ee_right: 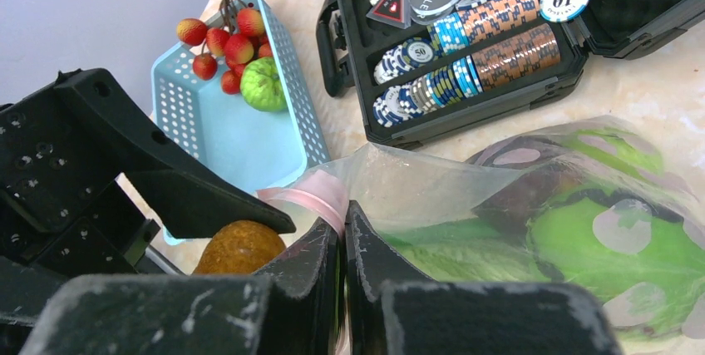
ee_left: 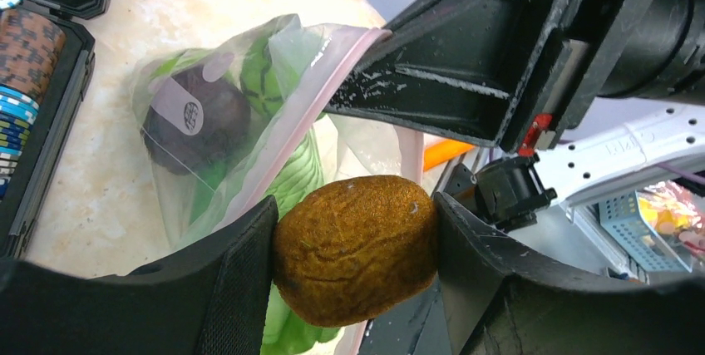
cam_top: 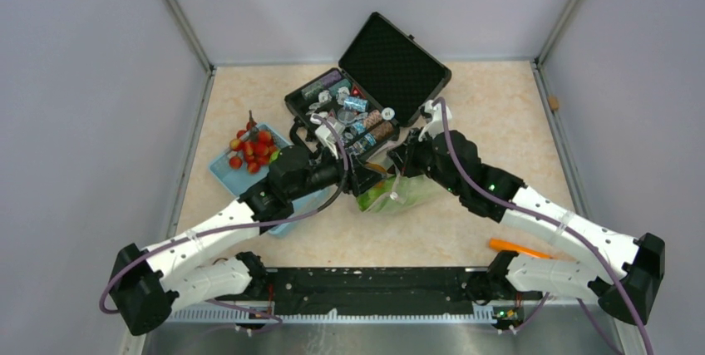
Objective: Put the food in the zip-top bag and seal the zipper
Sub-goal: Place the fake fruit in the zipper food storage bag.
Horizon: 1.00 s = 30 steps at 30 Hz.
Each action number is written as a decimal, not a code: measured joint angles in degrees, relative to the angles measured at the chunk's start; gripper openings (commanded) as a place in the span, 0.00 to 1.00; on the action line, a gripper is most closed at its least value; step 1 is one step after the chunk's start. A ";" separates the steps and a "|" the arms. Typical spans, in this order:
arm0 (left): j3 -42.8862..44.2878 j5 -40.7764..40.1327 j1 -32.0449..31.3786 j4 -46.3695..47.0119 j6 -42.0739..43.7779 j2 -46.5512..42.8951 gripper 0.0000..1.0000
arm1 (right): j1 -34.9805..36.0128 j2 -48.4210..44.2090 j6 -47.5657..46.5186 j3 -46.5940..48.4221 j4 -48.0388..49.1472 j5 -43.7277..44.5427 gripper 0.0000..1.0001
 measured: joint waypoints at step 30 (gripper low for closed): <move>2.54 -10.99 -2.19 0.11 3.21 6.73 0.75 | 0.00 -1.25 3.39 -1.25 3.06 -1.60 0.05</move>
